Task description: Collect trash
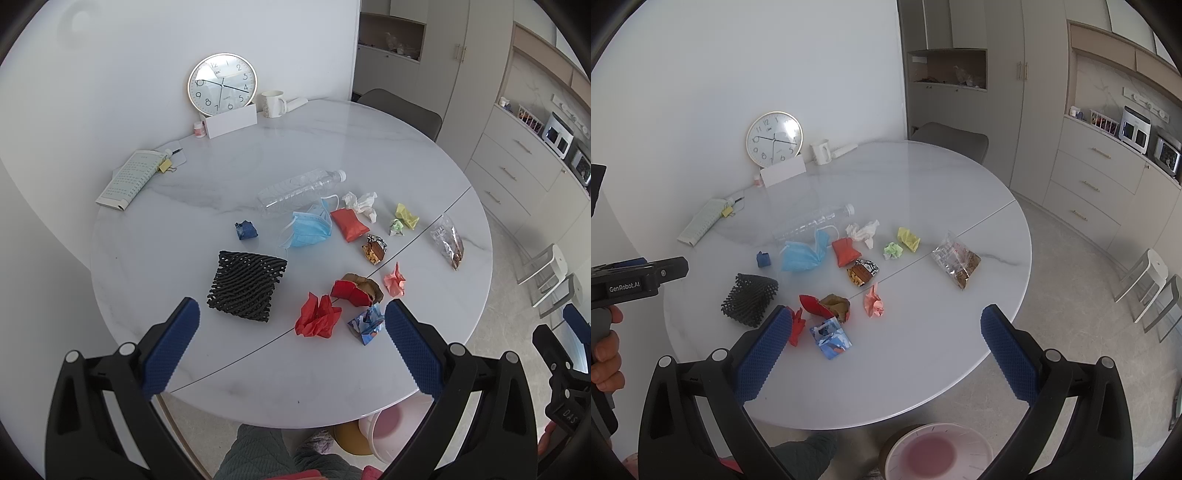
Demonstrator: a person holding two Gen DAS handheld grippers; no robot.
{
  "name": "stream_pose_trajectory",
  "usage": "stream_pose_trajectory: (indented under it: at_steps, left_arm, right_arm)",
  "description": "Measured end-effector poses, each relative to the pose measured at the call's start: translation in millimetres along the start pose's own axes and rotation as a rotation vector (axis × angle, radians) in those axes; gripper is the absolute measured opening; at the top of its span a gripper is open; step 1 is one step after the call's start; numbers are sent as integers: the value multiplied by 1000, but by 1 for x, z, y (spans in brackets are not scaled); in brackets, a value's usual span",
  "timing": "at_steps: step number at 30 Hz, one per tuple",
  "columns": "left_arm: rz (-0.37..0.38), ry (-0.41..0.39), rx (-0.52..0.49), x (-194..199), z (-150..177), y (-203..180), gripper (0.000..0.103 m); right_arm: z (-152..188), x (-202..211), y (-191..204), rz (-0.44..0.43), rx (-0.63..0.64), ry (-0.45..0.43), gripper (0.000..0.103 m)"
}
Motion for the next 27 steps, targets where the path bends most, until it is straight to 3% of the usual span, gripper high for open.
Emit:
stream_pose_trajectory:
  at_steps: [12,18,24,27]
  left_arm:
    - [-5,14,0,-5,-1,-4,96]
    - [59,-11,-52,-15,1,5,96]
    - [97,3,-154,-55,14,40,96]
    - [120,64,-213,-89,22,60,96]
  right_arm:
    - [1,-4,-3,-1,-2,7,101]
    - [4,-9,-1,-56,-33,-26,101]
    - [19,-39,19,-140,-56,39,101]
    - [28,-61,35,-145,-37,92,101]
Point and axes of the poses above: each gripper's, at about its wrist camera, not at the fingertips, and x roughly against the way its jaws point, y to its left, z to its underside, the point moved 2 cm from there along -x, roughly the way its jaws point, and after that the axes turned 7 degrees about -y, right-handed, at the moved point
